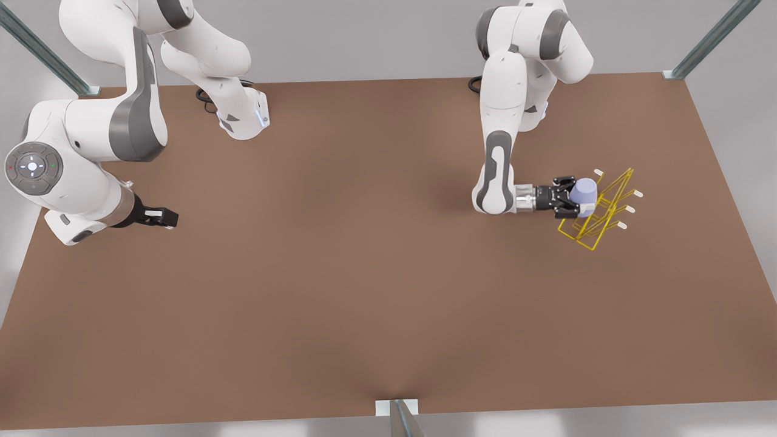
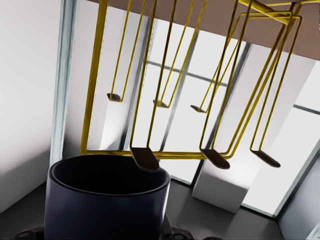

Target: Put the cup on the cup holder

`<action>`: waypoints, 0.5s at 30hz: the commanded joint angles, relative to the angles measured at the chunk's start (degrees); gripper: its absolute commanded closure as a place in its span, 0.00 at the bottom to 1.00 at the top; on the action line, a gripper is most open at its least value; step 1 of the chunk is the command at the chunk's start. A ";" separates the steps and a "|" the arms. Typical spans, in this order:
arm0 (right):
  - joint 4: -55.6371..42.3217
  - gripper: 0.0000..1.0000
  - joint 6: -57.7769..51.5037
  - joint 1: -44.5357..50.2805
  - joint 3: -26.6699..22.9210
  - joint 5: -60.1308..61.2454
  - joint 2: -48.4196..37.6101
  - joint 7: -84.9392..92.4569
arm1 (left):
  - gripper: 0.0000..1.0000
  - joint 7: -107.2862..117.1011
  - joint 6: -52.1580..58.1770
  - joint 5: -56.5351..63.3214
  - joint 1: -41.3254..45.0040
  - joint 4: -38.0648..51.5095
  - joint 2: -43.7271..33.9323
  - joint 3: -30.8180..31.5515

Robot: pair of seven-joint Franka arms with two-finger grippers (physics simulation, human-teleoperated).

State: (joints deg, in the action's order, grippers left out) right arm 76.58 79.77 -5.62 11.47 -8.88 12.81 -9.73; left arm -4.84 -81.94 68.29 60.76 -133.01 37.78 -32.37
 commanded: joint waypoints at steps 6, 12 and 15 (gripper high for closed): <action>-0.03 0.00 -0.05 -0.09 -0.05 0.01 -0.07 0.06 | 0.38 6.95 -0.41 -0.62 1.65 -1.90 -0.43 0.03; -0.03 0.00 -0.05 0.00 -0.05 0.01 -0.07 -0.03 | 0.38 9.32 -2.88 -0.62 1.38 -3.39 -0.26 0.03; -0.03 0.00 -0.05 -0.09 -0.05 0.01 -0.07 -0.03 | 0.38 9.41 -4.37 -0.70 1.21 -3.39 0.27 -0.06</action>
State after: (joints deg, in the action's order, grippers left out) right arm 76.58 79.76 -5.68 11.42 -8.90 12.80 -9.73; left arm -0.21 -84.75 68.00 62.06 -136.42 38.00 -32.33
